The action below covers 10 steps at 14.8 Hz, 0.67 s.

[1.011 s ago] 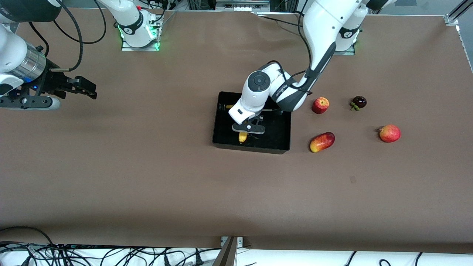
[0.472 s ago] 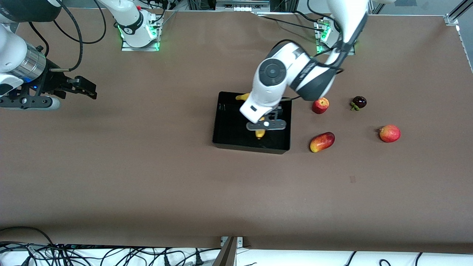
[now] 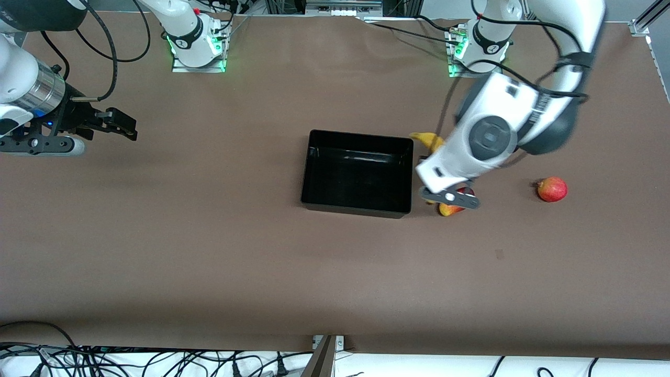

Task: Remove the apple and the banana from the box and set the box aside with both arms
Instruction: 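Lift the banana out of the box and carry it beside the mango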

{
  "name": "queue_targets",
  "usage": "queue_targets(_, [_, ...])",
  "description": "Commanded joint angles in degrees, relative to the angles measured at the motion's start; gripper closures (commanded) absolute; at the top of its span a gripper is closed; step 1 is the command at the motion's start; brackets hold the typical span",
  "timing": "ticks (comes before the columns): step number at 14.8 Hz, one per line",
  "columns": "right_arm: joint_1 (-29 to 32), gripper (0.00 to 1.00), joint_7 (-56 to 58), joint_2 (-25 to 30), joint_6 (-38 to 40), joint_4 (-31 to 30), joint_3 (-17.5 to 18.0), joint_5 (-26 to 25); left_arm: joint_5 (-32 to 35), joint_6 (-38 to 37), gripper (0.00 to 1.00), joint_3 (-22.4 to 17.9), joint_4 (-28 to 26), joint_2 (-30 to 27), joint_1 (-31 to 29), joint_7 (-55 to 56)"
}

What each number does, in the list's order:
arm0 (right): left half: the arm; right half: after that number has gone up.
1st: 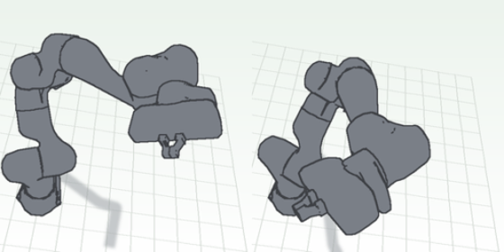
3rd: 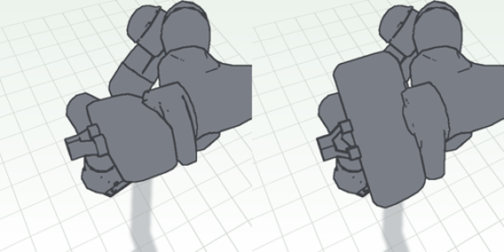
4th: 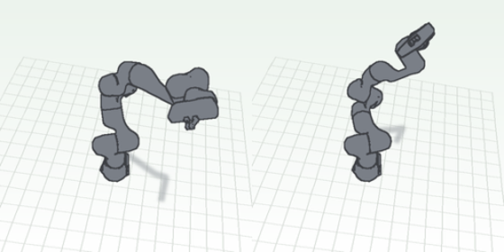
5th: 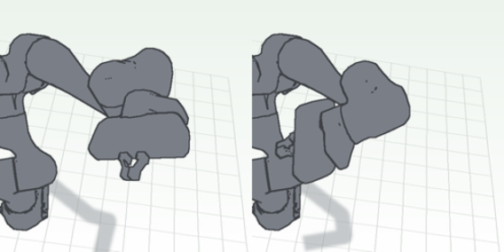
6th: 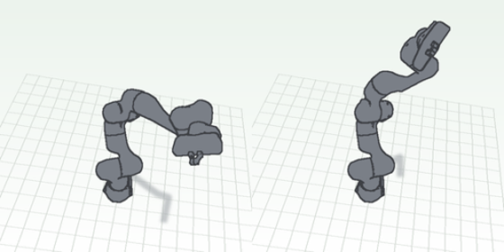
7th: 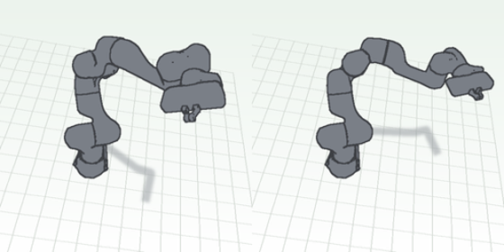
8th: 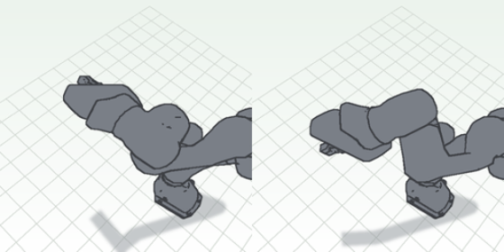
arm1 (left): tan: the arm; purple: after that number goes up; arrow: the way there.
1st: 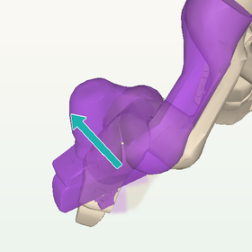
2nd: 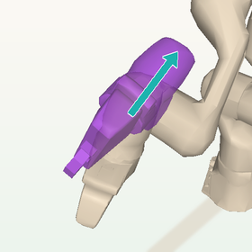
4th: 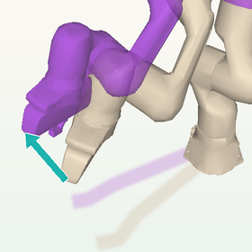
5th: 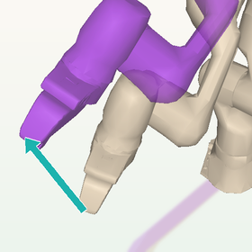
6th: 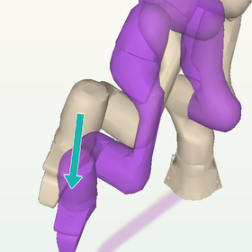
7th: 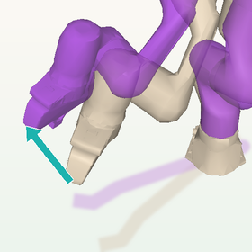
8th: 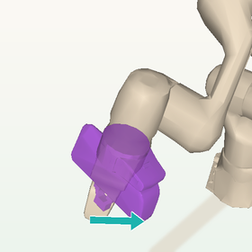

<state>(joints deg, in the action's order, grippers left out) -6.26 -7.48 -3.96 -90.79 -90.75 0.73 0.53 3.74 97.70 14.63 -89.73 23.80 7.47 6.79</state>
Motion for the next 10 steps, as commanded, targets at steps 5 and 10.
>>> queue_targets(5, [-0.15,0.00,0.19,0.01,0.17,0.40,-0.03,-0.45,3.88,2.66,0.91,-1.09,-8.08,-1.22,-13.52,-28.82])
queue_targets(10, [-0.06,0.00,0.19,0.01,0.17,0.40,-0.03,-0.45,5.13,26.02,0.91,-1.09,-22.59,0.19,-19.77,-38.35])
